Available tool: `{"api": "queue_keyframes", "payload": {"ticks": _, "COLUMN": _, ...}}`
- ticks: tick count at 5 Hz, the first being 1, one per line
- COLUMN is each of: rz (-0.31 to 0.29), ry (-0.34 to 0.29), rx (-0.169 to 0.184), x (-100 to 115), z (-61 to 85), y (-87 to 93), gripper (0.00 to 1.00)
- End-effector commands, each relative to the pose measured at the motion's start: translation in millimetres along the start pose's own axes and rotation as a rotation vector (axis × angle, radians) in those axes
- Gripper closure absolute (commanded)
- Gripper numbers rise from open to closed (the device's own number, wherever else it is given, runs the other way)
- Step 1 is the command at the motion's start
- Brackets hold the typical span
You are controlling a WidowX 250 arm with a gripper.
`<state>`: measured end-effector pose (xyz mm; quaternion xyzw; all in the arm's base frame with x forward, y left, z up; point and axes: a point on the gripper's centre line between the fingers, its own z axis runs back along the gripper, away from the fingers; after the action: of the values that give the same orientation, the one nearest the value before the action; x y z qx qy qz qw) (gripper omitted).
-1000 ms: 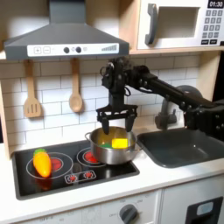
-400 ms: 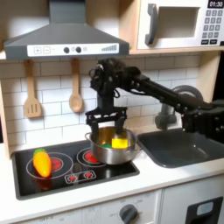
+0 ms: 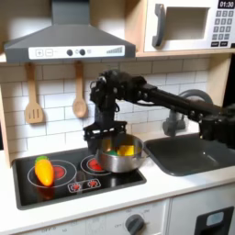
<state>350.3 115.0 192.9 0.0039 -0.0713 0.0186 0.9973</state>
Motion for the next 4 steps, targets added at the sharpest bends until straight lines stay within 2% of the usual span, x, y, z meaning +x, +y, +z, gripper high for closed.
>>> {"api": "queue_keyframes", "payload": {"ticks": 1, "rz": 0.019, "ry": 0.01, "rx": 0.006, "x": -7.2, "z": -17.2, "y": -2.6, "gripper": 0.0}}
{"api": "queue_keyframes", "payload": {"ticks": 3, "rz": 0.049, "ry": 0.008, "rx": -0.008, "x": -9.6, "z": -22.8, "y": 5.6, "gripper": 0.0}}
{"api": "queue_keyframes", "payload": {"ticks": 4, "rz": 0.034, "ry": 0.0, "rx": -0.005, "x": -8.7, "z": -18.1, "y": 3.2, "gripper": 0.0}}
